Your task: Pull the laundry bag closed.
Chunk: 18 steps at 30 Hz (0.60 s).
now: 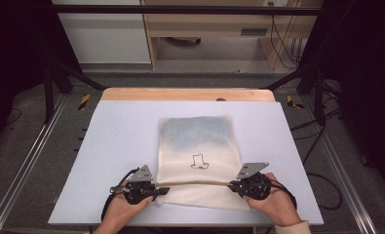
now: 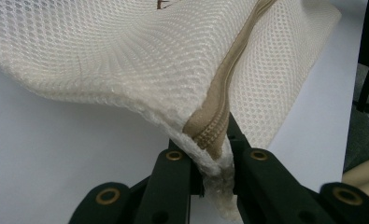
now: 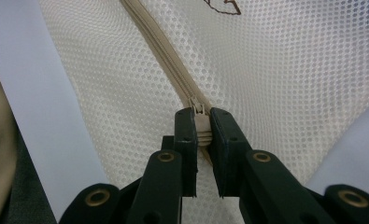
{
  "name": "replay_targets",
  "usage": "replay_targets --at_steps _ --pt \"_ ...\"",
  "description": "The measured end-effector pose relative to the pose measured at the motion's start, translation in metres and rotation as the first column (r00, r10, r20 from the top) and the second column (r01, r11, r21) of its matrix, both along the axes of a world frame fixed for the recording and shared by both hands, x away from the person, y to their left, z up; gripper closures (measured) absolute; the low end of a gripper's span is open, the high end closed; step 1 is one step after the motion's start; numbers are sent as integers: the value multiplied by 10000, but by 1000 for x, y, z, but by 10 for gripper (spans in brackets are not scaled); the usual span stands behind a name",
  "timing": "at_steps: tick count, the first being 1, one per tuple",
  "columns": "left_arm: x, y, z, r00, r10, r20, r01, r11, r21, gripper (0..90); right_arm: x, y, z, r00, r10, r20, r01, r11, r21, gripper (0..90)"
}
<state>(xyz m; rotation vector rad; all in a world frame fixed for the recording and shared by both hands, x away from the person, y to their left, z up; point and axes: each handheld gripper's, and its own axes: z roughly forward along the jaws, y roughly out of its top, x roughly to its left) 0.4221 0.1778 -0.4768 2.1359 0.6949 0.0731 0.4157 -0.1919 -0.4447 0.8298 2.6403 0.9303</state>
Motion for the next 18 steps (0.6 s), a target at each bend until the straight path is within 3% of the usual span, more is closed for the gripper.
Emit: replay_targets --at_steps 18 --pt "-1 1 1 10000 51 42 -51 10000 6 844 -5 -11 -5 9996 -284 -60 284 9995 112 818"
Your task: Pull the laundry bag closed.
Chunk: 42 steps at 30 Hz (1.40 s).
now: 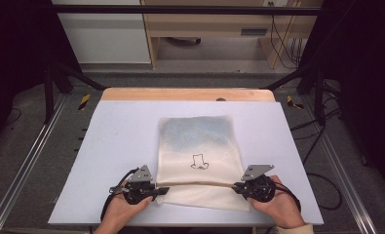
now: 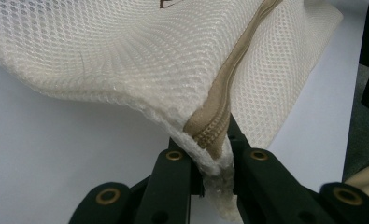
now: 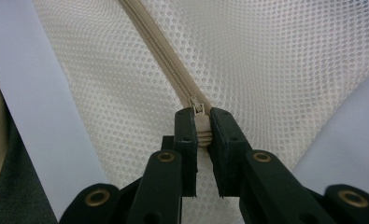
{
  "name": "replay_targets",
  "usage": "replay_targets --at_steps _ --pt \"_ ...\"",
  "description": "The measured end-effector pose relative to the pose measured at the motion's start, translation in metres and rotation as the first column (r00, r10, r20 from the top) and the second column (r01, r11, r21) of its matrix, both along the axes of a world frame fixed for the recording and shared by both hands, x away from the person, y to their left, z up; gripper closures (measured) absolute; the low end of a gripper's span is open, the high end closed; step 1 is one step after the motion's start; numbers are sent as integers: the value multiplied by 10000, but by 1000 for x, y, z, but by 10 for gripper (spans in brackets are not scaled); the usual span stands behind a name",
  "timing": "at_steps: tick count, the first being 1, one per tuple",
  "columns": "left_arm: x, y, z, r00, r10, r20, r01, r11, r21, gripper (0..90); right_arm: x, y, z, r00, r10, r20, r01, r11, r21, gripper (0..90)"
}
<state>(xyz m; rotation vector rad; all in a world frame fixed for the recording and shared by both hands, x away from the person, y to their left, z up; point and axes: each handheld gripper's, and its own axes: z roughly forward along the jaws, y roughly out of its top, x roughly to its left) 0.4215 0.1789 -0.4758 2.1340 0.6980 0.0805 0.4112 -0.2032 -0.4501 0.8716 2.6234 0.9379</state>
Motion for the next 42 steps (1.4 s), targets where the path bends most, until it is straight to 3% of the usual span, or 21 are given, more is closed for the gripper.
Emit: replay_targets --at_steps 33,36,42 --pt "-1 -1 0 10000 2 47 -2 10000 -54 844 -3 -11 2 9999 -62 84 60 9997 236 817" --pt "0 2 0 9999 144 78 -143 9999 -55 844 -3 -12 1 9996 -281 44 282 9995 -139 818" --pt "0 3 1 9998 153 108 -153 9999 -57 844 -4 -22 -2 9987 -513 -73 513 9987 -54 818"
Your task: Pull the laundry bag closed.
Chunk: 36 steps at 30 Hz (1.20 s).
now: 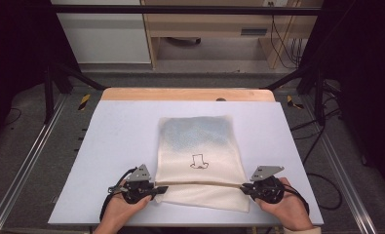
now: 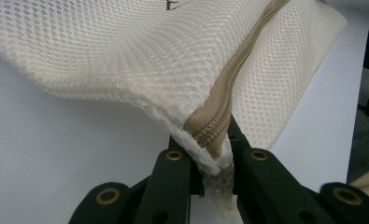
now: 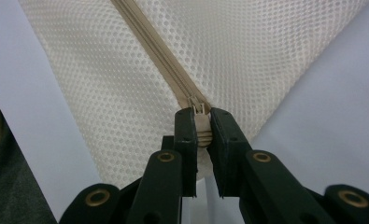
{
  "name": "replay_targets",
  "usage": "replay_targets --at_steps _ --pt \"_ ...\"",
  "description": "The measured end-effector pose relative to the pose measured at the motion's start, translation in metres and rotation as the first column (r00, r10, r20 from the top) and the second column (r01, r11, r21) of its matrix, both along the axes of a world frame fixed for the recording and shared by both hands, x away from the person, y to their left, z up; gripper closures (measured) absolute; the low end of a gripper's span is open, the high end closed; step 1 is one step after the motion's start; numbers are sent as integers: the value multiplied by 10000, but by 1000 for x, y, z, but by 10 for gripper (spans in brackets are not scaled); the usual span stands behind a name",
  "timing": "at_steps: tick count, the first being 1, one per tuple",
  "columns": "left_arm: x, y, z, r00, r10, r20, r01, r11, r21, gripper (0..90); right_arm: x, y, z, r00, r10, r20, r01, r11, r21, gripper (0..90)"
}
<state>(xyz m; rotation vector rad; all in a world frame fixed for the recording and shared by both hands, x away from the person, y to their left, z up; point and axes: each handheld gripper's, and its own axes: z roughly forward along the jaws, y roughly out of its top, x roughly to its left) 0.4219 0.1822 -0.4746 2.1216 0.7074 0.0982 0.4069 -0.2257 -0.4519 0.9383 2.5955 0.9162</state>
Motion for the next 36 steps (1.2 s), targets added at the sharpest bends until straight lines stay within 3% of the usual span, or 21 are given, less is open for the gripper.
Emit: replay_targets --at_steps 26,30,36 --pt "-1 -2 2 10000 -71 52 71 9999 80 830 -3 -6 -1 9998 -185 52 186 9997 -149 817" --pt "-2 -1 2 9999 108 65 -110 9996 244 731 -4 -6 -1 9997 -252 44 252 9997 62 794" --pt "-5 7 12 9972 596 456 -607 9979 241 475 -3 -8 2 9970 -603 493 576 9968 555 524"
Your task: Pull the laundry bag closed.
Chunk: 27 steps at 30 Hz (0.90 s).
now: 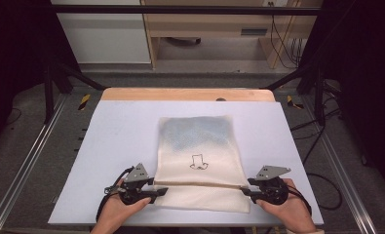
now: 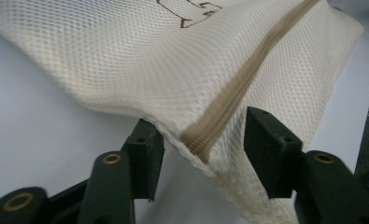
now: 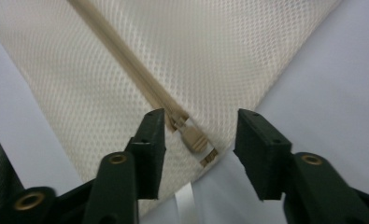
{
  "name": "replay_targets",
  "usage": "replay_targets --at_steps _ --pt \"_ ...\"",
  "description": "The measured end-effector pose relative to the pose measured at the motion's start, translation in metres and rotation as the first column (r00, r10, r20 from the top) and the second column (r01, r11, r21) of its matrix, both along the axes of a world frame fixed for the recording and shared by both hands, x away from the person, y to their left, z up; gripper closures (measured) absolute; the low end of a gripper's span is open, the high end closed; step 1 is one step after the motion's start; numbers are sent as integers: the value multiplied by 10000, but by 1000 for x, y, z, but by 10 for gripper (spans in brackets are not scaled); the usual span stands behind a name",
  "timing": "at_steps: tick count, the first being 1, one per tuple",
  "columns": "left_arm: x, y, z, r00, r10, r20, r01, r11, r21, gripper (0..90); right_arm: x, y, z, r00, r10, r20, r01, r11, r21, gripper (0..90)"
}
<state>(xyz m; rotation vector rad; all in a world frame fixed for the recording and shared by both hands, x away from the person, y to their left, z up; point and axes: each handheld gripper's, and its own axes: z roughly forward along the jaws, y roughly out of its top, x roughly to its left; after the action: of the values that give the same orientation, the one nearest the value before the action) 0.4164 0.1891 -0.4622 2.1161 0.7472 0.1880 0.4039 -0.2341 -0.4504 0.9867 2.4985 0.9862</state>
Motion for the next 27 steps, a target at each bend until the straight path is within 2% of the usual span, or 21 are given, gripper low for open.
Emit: replay_targets --at_steps 3,5,7,10,12,14,15,16,18,21,25,27 --pt "-2 7 2 9996 277 81 -277 9996 -12 386 1 1 2 9989 -301 363 287 9988 406 380" --pt "-4 12 6 9977 557 381 -550 9983 -191 293 1 2 4 9949 -493 875 457 9981 421 262" --pt "-5 16 9 9955 731 606 -716 9971 -261 223 2 3 5 9904 -811 1122 750 9955 574 183" --pt "-4 20 11 9901 1058 920 -1049 9944 -143 145 4 3 9 9805 -1272 1498 1145 9893 904 113" --pt "-2 22 12 9832 1359 1218 -1365 9906 -29 80 5 2 11 9744 -1471 1701 1278 9846 1193 90" --pt "0 24 13 9795 1435 1415 -1446 9895 -21 67 6 3 13 9683 -1674 1854 1405 9787 1498 70" --pt "2 25 14 9729 1622 1647 -1627 9866 -110 62 5 3 14 9644 -1718 2009 1409 9772 1590 60" --pt "2 25 14 9729 1622 1647 -1627 9866 -110 49 5 3 14 9644 -1718 2009 1409 9772 1590 60" --pt "3 29 16 9663 1659 1970 -1672 9859 -102 44 7 1 15 9525 -2083 2222 1717 9699 1729 58" --pt "5 37 19 9556 1860 2286 -1830 9825 -345 47 8 -3 15 9430 -2404 2300 2029 9634 1750 50" --pt "9 51 25 9293 2450 2764 -2383 9694 -583 44 9 -10 16 9365 -2622 2330 2200 9564 1920 53" --pt "12 61 27 9157 2798 2885 -2699 9600 -743 44 9 -14 17 9249 -2875 2487 2395 9488 2062 55"
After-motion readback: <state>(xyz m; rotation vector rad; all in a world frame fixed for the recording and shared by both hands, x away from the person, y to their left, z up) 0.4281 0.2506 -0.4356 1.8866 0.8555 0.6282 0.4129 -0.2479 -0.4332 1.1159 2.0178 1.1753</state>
